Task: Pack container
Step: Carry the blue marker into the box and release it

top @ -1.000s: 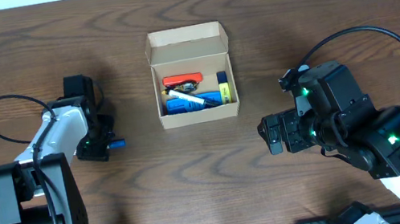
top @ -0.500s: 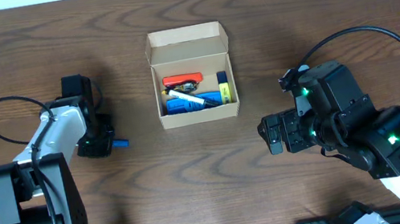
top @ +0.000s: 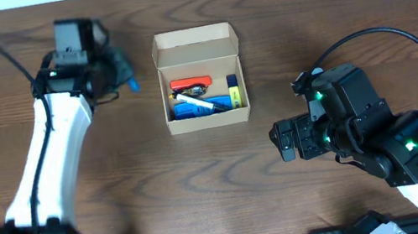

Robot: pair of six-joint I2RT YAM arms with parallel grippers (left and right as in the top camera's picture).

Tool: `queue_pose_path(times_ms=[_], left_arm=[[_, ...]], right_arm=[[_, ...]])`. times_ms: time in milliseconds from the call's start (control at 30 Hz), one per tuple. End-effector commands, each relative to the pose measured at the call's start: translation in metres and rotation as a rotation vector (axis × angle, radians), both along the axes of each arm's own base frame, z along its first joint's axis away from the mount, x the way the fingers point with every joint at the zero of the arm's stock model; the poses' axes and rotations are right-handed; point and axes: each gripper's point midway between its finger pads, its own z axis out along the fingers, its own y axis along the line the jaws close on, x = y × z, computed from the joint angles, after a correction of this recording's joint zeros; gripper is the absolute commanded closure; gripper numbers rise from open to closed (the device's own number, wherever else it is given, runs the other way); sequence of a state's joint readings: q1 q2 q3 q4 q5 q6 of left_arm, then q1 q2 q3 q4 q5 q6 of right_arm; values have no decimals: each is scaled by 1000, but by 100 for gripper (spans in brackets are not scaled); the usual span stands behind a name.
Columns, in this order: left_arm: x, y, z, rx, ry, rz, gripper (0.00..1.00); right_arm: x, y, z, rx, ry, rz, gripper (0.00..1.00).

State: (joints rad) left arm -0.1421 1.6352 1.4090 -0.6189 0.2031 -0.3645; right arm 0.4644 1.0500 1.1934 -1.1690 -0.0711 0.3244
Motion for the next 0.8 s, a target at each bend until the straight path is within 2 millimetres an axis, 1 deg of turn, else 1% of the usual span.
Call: queue_pose_path(times_ms=[0,33,100,167,267,367,433,567,633,767], left_arm=[[-16,-52,19,331,-214,-658,93],[-26,-68,17,396,-252,-827,92],[-43,-91,11,521,-309,-1093,94],[-53,-106,5,624,-346,-1261,94],[-56,-119,-3,779,-387,-1434,94],[-55,-123,-15,854,-377,-1510,94],[-53,-123,-27,865,-354,-1544,94],[-48,-114,-55,914,-266,-1598,95],[-47,-113,-66,935,-236,-1629,94],[-48,-114,-80,922,-211,-1653,95]], right_arm=[[0,-1,0,-7,-3,5,1],[0,-1,0,-7,-3,5,1],[0,-1,0,-6,-3,5,1],[0,-1,0,-6,-3,5,1],[0,-1,0,-6,-3,5,1],[0,-1,0,-7,-3,5,1],[0,-1,0,-7,-3,5,1],[0,-1,0,-7,-3,5,1],[0,-1,0,-6,-3,5,1],[0,-1,0,-7,-3,6,1]])
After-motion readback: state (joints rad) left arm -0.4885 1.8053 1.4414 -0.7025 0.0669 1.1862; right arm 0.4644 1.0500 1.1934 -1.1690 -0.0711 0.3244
